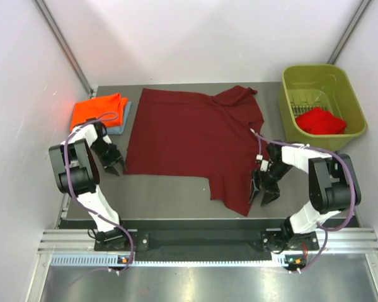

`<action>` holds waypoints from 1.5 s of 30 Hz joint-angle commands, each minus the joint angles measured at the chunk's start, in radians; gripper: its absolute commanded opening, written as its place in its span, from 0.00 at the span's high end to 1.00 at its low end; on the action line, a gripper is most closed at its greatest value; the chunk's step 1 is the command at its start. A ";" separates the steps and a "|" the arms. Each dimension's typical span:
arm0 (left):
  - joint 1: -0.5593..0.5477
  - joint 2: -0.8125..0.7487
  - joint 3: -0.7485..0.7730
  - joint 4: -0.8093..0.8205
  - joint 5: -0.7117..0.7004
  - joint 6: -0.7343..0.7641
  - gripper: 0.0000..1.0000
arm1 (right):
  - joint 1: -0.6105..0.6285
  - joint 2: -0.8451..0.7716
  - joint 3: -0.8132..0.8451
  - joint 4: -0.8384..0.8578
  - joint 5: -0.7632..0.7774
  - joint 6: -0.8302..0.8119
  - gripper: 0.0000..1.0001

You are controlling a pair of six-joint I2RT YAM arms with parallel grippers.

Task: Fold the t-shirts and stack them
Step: Flatten the tshirt out

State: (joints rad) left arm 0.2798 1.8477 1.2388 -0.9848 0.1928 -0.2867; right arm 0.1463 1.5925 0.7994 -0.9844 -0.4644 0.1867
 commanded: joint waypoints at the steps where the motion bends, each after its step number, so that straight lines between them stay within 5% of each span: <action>1: 0.007 0.016 0.044 0.020 0.005 -0.011 0.55 | 0.045 0.023 -0.014 0.009 -0.006 0.031 0.46; 20: 0.004 0.059 0.067 0.020 0.042 -0.014 0.58 | 0.184 0.132 0.029 0.076 -0.095 0.089 0.76; 24: 0.004 0.070 0.064 0.026 0.040 -0.015 0.58 | 0.188 0.123 0.015 0.078 -0.083 0.089 0.76; 27: 0.002 0.077 0.062 0.028 0.048 -0.019 0.63 | 0.188 0.123 0.003 0.078 -0.068 0.082 0.77; 34: 0.002 0.047 0.028 0.015 0.039 -0.014 0.99 | 0.217 0.139 0.024 0.086 -0.042 0.056 0.96; 45: 0.002 -0.062 -0.101 0.020 0.065 -0.020 1.00 | 0.220 0.051 0.011 0.036 0.010 0.023 1.00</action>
State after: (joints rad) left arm 0.2794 1.8549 1.1645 -0.9585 0.2481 -0.2947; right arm 0.3431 1.6989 0.8185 -0.9268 -0.4679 0.2333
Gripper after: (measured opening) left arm 0.011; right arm 0.004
